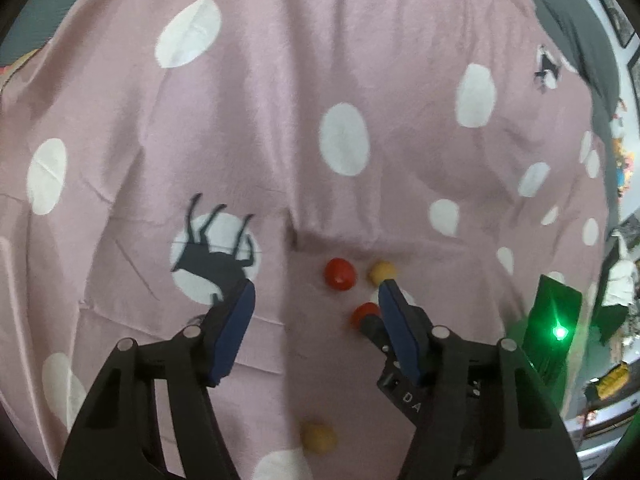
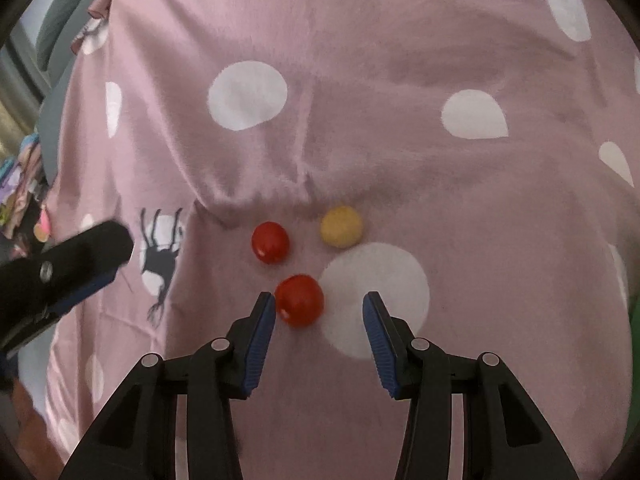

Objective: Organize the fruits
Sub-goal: 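Move the right gripper back to the fruits and grasp a red tomato, then lift the red tomato with the right gripper and carry it over the bowl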

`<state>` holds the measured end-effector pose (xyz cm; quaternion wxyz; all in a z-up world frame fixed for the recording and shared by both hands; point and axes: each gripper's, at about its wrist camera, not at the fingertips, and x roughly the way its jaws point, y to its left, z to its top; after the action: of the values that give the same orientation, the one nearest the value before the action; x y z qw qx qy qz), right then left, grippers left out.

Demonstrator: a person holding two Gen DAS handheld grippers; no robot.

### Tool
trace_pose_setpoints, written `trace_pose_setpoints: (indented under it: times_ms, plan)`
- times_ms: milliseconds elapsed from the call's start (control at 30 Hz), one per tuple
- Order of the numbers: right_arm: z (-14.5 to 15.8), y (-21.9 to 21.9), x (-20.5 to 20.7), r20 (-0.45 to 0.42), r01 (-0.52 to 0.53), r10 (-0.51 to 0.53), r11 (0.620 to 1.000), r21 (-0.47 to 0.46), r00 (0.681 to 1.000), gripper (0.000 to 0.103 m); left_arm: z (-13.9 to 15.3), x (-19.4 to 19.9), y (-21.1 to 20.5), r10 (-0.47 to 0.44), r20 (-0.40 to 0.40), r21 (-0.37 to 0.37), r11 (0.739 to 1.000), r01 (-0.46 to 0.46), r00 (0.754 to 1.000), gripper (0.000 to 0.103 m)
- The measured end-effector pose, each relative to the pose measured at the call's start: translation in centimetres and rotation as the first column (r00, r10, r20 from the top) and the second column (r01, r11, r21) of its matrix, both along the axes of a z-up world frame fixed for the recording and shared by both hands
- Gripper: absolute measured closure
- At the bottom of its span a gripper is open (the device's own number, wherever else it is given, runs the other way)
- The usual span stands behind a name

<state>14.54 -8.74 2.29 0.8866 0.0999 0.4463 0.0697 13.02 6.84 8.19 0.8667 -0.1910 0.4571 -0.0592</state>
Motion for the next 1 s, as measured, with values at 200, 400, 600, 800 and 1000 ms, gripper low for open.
trace_pose_setpoints:
  times_ms: [200,400,600,800,1000]
  plan:
    - [-0.5,1.5,0.8,-0.003,-0.024,0.024,0.999,-0.042,1.000,0.067,-0.3,0.2,0.6,0.010,-0.006,-0.013,1.000,-0.010,1.000,0.042]
    - [-0.2,1.8,0.5,0.006,-0.020,0.020,0.999,-0.049,1.000,0.073,-0.3,0.0,0.1,-0.001,0.003,0.011,1.000,0.001,1.000,0.042]
    - [2.0,-1.0,-3.3,0.049,-0.003,0.004,1.000,-0.030,0.999,0.073,-0.5,0.2,-0.7,-0.022,-0.003,0.004,1.000,0.022,1.000,0.044]
    - [2.5,-4.4,-6.0,0.069,0.024,-0.021,0.999,-0.034,0.997,0.073,-0.9,0.6,-2.4,-0.068,-0.017,0.010,0.998,0.069,0.998,0.045]
    - [2.8,-6.7,-6.4,0.091,0.082,-0.078,0.996,-0.040,0.993,0.073,-2.2,1.8,-3.3,-0.072,-0.054,0.013,0.997,0.073,0.996,0.052]
